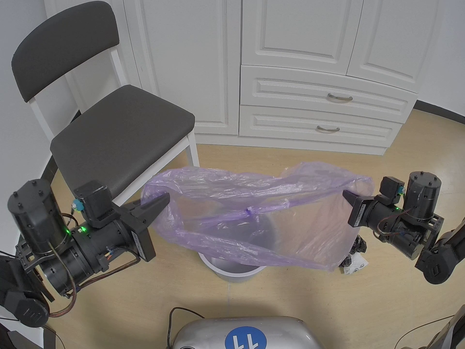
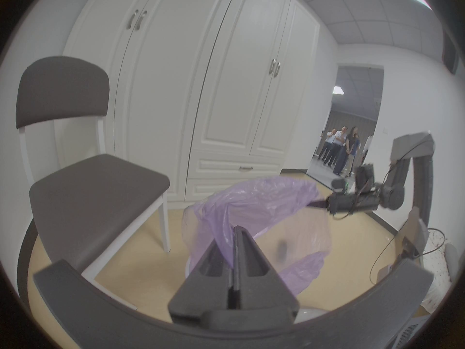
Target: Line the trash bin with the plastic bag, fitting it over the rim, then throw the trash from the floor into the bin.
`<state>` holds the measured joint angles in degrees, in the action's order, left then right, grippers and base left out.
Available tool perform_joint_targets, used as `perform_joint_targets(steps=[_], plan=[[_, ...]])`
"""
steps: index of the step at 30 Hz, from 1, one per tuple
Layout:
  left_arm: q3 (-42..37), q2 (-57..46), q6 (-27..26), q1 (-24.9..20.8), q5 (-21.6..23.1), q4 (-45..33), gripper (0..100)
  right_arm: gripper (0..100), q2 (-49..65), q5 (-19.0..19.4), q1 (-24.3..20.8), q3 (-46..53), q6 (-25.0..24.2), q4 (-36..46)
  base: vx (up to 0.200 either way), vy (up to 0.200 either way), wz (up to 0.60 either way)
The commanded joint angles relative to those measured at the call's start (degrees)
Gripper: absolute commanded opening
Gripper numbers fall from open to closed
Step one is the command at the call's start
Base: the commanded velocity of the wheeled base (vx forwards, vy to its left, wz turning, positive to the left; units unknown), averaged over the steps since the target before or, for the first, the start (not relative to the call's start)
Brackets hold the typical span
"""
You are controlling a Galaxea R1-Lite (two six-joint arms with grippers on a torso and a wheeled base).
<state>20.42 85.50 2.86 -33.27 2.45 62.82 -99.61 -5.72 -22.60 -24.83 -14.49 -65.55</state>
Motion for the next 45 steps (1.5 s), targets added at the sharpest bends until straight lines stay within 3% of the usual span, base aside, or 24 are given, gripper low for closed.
perform_joint_targets(steps=[1, 4, 7, 9, 11, 12, 13, 15, 17, 20, 23, 26, 30, 38, 45], plan=[[0.5, 8.36, -0.4, 2.15, -1.31, 0.55, 0, 0, 6.27, -5.36, -0.95, -6.37, 4.39, 9.83, 0.0, 0.0, 0.0], [1.55, 10.38, -0.23, 2.86, -5.79, 1.78, 0, 0, 8.29, -5.8, -1.92, -11.12, 4.91, 19.14, 0.0, 0.0, 0.0], [1.55, 11.17, -0.14, 2.86, -6.49, 2.75, 0, 0, 10.31, -5.71, -1.92, -13.93, 4.83, 25.29, 0.0, 0.0, 0.0], [1.9, 12.49, -0.14, 2.86, -6.41, 3.72, 0, 0, 13.74, -4.13, -2.27, -17.88, 1.14, 35.31, 0.0, 0.0, 0.0], [3.4, 13.46, 0.12, 2.95, -6.58, 4.07, 0, 0, 14.79, 0.62, -2.18, -20.52, -5.37, 42.26, 0.0, 0.0, 0.0], [3.57, 13.46, 0.12, 3.03, -6.58, 4.07, 0, 0, 14.79, 1.06, -2.18, -20.7, -5.81, 42.87, 0.0, 0.0, 0.0], [4.37, 14.08, 0.65, 3.82, -6.49, 4.07, 0, 0, 14.97, 5.54, -1.57, -22.19, -10.47, 47.88, 0.0, 0.0, 0.0], [4.45, 14.6, 1.79, 4.7, -6.23, 4.07, 0, 0, 13.92, 7.04, -1.13, -22.45, -12.66, 49.55, 0.0, 0.0, 0.0], [4.19, 14.87, 2.85, 5.06, -6.14, 4.15, 0, 0, 12.6, 5.81, -0.78, -21.75, -12.05, 49.11, 0.0, 0.0, 0.0], [3.84, 14.78, 6.1, 5.93, -5.88, 4.33, 0, 0, 11.28, 0.27, -0.69, -18.41, -8.88, 45.95, 0.0, 0.0, 0.0], [4.01, 14.51, 7.24, 7.25, -4.47, 5.47, 0, 0, 11.19, -2.46, -0.69, -12.17, -3.17, 37.51, 0.0, 0.0, 0.0], [3.49, 13.81, 7.24, 7.78, -3.42, 6.26, 0, 0, 12.07, -3.34, -0.25, -8.48, 1.4, 31.8, 0.0, 0.0, 0.0], [3.22, 13.28, 6.98, 8.57, -3.15, 6.26, 0, 0, 11.54, -3.77, 1.16, -6.9, 4.83, 30.48, 0.0, 0.0, 0.0], [2.17, 13.02, 6.98, 12.0, 2.65, 6.26, 0, 0, 11.1, -3.16, 2.91, -6.81, 5.97, 30.48, 0.0, 0.0, 0.0], [1.55, 13.55, 6.19, 14.37, 5.02, 6.26, 0, 0, 10.84, -3.16, 4.06, -6.46, 7.38, 30.48, 0.0, 0.0, 0.0]])
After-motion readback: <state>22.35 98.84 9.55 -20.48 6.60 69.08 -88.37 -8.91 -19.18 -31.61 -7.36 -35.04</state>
